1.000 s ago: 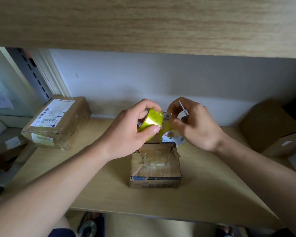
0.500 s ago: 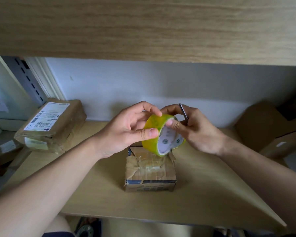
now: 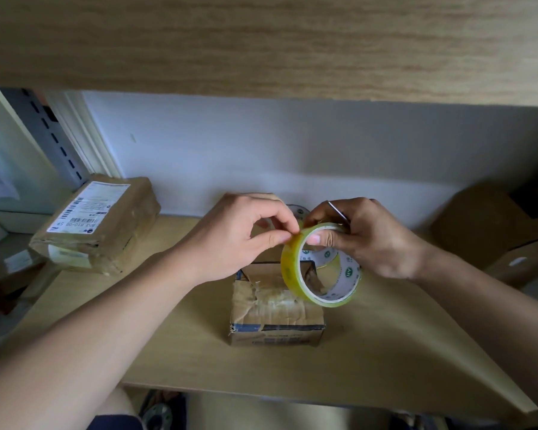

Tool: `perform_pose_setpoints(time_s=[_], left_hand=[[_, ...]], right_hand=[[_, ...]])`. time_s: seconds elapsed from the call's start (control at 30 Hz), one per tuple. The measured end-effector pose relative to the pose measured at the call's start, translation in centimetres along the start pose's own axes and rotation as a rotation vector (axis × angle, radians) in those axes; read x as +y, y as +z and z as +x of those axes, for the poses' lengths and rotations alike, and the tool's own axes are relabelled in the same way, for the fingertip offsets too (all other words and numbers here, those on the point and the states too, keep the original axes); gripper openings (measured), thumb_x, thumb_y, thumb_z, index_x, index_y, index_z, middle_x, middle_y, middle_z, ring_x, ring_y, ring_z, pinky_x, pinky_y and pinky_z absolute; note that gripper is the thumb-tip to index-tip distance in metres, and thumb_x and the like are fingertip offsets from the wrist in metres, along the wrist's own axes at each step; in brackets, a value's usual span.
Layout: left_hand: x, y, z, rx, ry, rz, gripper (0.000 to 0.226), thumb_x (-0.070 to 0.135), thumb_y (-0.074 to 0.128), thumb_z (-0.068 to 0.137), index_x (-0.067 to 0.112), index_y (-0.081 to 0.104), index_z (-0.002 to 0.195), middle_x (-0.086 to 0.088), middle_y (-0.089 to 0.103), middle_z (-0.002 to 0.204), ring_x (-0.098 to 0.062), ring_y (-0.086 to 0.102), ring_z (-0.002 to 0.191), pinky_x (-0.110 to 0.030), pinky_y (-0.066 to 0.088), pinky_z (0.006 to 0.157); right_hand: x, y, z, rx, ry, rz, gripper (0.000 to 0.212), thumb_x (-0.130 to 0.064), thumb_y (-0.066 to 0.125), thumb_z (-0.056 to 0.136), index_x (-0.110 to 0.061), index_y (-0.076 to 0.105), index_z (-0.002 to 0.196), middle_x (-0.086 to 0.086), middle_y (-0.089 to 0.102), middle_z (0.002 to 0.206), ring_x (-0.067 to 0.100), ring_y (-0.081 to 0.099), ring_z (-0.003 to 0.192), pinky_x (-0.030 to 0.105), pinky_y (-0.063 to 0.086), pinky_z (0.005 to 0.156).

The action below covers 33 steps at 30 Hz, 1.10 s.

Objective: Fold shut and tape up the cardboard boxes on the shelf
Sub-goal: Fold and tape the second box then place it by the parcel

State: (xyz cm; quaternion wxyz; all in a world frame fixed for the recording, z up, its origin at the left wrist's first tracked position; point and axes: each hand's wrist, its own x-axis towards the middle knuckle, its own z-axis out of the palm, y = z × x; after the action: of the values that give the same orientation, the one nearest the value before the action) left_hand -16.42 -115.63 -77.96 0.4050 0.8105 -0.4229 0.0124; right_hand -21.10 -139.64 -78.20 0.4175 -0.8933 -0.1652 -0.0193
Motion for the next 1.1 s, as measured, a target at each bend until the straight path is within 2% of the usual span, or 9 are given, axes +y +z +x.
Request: perform_pose_setpoints(time_s=[0.23, 0.43, 0.57, 0.67, 0.8, 0.87, 0.93, 1.03, 1.1], left_hand=[[0.6, -0.2, 0.0, -0.02, 0.041, 0.106, 0.007, 0.014, 0.078, 0.089, 0.019, 0.079, 0.093, 0.012, 0.074, 0.091, -0.011, 0.069, 0.089, -0.034, 0.054, 0.082], [1.0, -0.4, -0.2, -0.055, 0.099, 0.184, 0.007, 0.012, 0.074, 0.092, 0.018, 0.07, 0.09, 0.009, 0.069, 0.089, -0.016, 0.064, 0.084, -0.037, 0.051, 0.075], [1.6, -0.3, -0.5, -0.103, 0.15, 0.248, 0.008, 0.008, 0.067, 0.093, 0.014, 0.063, 0.089, 0.005, 0.062, 0.086, -0.017, 0.056, 0.077, -0.024, 0.043, 0.068], [2.1, -0.1, -0.6, -0.144, 0.163, 0.261, 0.009, 0.006, 0.063, 0.094, 0.013, 0.058, 0.09, 0.004, 0.055, 0.086, -0.014, 0.048, 0.072, -0.014, 0.032, 0.063], [2.3, 0.0, -0.8, -0.132, 0.17, 0.27, 0.011, 0.004, 0.059, 0.092, 0.011, 0.054, 0.086, 0.002, 0.05, 0.082, -0.015, 0.043, 0.068, -0.012, 0.028, 0.06], [2.5, 0.1, -1.2, -0.078, 0.18, 0.213, 0.009, 0.004, 0.059, 0.09, 0.011, 0.054, 0.085, 0.003, 0.054, 0.08, -0.018, 0.048, 0.071, -0.012, 0.032, 0.062], [2.6, 0.2, -1.5, 0.011, 0.159, 0.115, 0.005, 0.008, 0.06, 0.093, 0.011, 0.059, 0.088, 0.006, 0.06, 0.081, -0.018, 0.056, 0.074, -0.019, 0.043, 0.064], [2.5, 0.3, -1.4, 0.124, 0.121, 0.055, 0.006, 0.009, 0.063, 0.096, 0.012, 0.066, 0.101, 0.008, 0.066, 0.091, -0.016, 0.063, 0.08, -0.031, 0.052, 0.07], [2.1, 0.6, -1.1, 0.118, 0.063, 0.074, 0.025, 0.011, 0.065, 0.096, 0.015, 0.068, 0.12, 0.009, 0.069, 0.105, -0.012, 0.066, 0.094, -0.027, 0.053, 0.082]], right_hand=[[-0.3, -0.1, 0.0, -0.031, 0.017, 0.034, 0.031, -0.046, 0.073, 0.082, -0.02, 0.076, 0.099, -0.006, 0.078, 0.092, 0.014, 0.073, 0.089, 0.047, 0.057, 0.088], [-0.2, 0.0, 0.1, -0.021, 0.018, 0.065, 0.032, -0.047, 0.074, 0.082, -0.019, 0.076, 0.098, -0.001, 0.078, 0.091, 0.021, 0.074, 0.089, 0.05, 0.057, 0.087], [0.0, 0.2, 0.1, -0.036, 0.017, 0.047, 0.025, -0.044, 0.075, 0.083, -0.022, 0.076, 0.097, -0.003, 0.077, 0.09, 0.017, 0.072, 0.088, 0.046, 0.057, 0.087], [-0.1, 0.0, 0.1, -0.054, 0.034, 0.037, 0.026, -0.047, 0.074, 0.082, -0.024, 0.076, 0.094, -0.006, 0.077, 0.087, 0.008, 0.07, 0.083, 0.034, 0.056, 0.083], [0.0, -0.3, 0.2, -0.055, 0.049, 0.031, 0.02, -0.044, 0.075, 0.085, -0.024, 0.074, 0.086, -0.003, 0.076, 0.08, 0.011, 0.069, 0.076, 0.034, 0.055, 0.077], [0.3, -1.0, 0.3, 0.02, 0.067, 0.034, 0.02, -0.037, 0.075, 0.09, -0.021, 0.071, 0.079, -0.003, 0.074, 0.073, 0.009, 0.065, 0.067, 0.034, 0.052, 0.07], [0.3, -1.9, 0.2, 0.07, 0.073, 0.079, 0.024, -0.036, 0.074, 0.09, -0.018, 0.069, 0.075, -0.003, 0.072, 0.068, 0.008, 0.06, 0.061, 0.03, 0.047, 0.064], [0.1, -2.3, -0.1, 0.05, 0.043, 0.106, 0.028, -0.041, 0.075, 0.09, -0.017, 0.07, 0.076, 0.001, 0.073, 0.071, 0.013, 0.062, 0.065, 0.034, 0.049, 0.066], [-0.1, -1.9, -0.1, 0.026, 0.042, 0.111, 0.029, -0.042, 0.075, 0.088, -0.015, 0.071, 0.078, 0.003, 0.075, 0.076, 0.017, 0.068, 0.071, 0.037, 0.053, 0.074]])
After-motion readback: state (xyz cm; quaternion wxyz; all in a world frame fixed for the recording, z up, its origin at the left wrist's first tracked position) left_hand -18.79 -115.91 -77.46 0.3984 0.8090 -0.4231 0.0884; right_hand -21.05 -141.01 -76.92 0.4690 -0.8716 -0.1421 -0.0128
